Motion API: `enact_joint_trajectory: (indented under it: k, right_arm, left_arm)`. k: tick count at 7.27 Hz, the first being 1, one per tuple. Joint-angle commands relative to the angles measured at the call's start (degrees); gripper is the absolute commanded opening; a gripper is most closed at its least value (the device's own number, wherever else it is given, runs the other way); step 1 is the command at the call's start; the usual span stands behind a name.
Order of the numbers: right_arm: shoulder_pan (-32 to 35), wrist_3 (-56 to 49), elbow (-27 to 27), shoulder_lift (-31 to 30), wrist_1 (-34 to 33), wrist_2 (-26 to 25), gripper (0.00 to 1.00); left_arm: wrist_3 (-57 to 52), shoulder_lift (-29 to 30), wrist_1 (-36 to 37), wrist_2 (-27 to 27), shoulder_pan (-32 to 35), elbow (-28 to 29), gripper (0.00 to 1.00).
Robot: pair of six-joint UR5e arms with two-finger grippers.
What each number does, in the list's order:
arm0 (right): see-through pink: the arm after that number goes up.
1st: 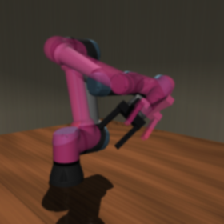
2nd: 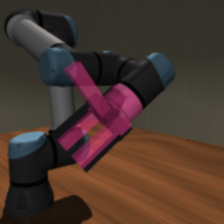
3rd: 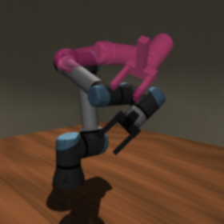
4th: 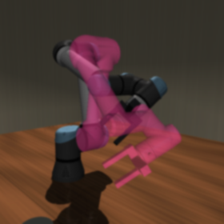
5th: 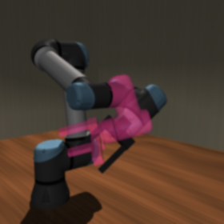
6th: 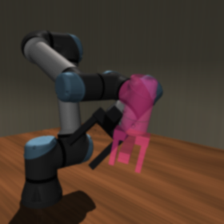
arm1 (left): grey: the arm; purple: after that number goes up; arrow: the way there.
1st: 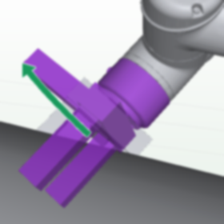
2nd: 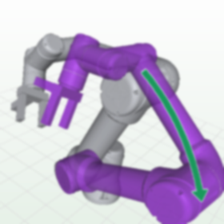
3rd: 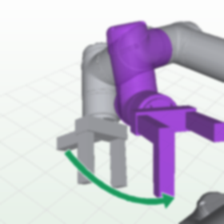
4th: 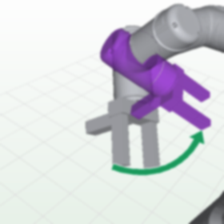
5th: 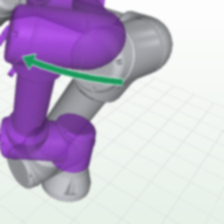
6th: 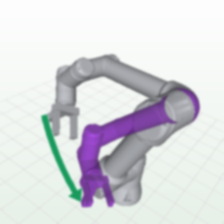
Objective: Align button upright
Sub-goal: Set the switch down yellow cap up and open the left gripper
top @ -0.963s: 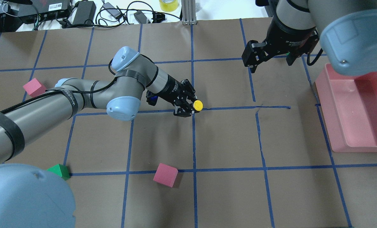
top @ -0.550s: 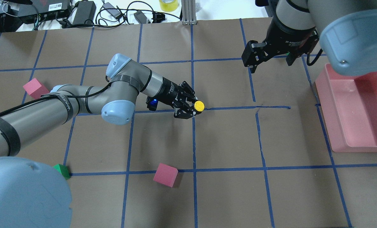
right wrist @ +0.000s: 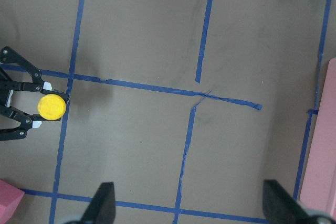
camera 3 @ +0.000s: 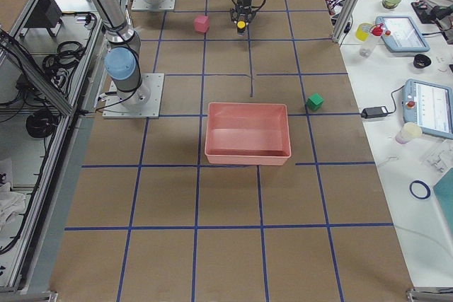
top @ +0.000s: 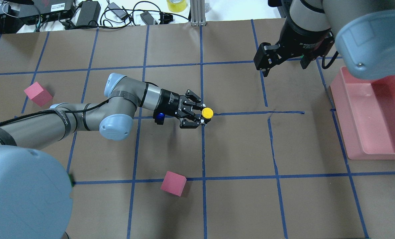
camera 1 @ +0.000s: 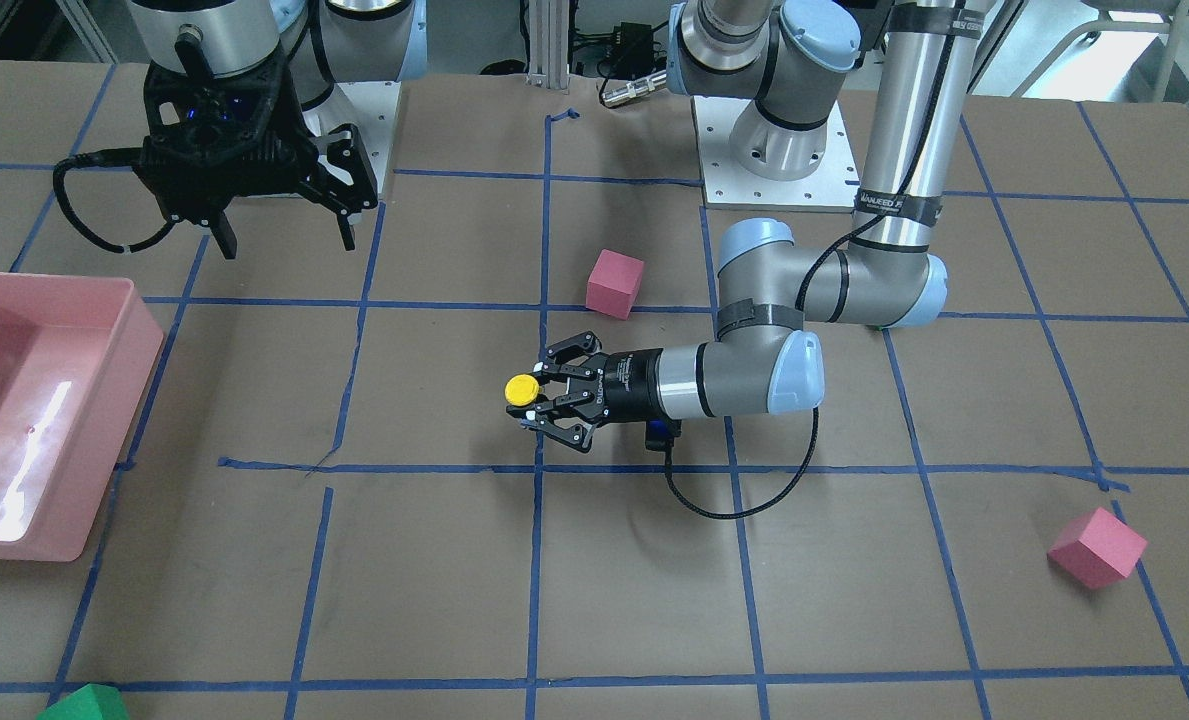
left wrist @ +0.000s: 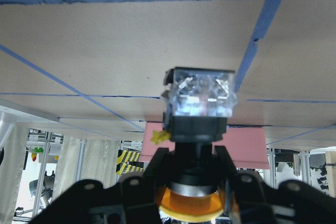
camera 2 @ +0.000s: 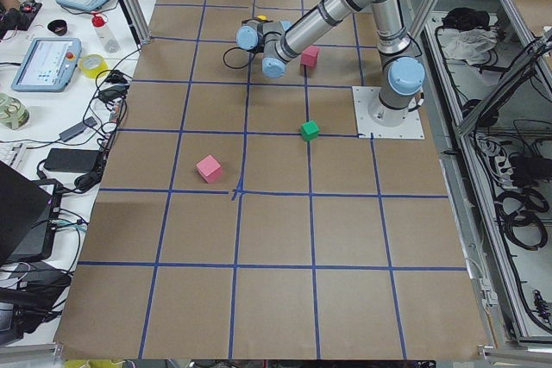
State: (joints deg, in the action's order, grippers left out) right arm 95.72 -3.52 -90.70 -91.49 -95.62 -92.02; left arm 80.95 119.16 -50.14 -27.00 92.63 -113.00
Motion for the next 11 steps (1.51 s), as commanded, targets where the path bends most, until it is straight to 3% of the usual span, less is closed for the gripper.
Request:
enact_joint_trajectory:
  k: [1,5,6,7,8,9,11]
  right_arm:
    - [0.0,0.0,-0.09,0.0,0.0,0.0,1.0]
    - [0.0,0.0,-0.09,0.0,0.0,0.09,1.0]
    - [0.0,0.0,-0.09,0.0,0.0,0.09,1.0]
    - [0.0,0.0,-0.09,0.0,0.0,0.09,1.0]
    - [0.0,0.0,-0.09,0.0,0.0,0.09,1.0]
    - [0.0,0.0,-0.09,0.0,0.0,0.09,1.0]
    - [0.0,0.0,-0.09,0.0,0.0,0.09,1.0]
  left_arm:
    - [-1.05,2.12,-0.05,2.29,-0.43,-0.38,0.0]
    - [-1.05,4.41,-0.22,3.27,-0.43,-0.03,0.0]
    - [-1.05,4.51,-1.53,3.18,-0.43,0.24,0.08]
    - [-1.14,4.59,-1.63,2.75,-0.52,0.24,0.74]
    - [-1.05,4.59,-1.63,2.66,-0.43,0.24,0.91]
    - [-0.7,4.51,-1.63,2.48,-0.61,0.24,1.0]
    - [2.09,3.29,-2.59,2.13,-0.7,0.68,1.0]
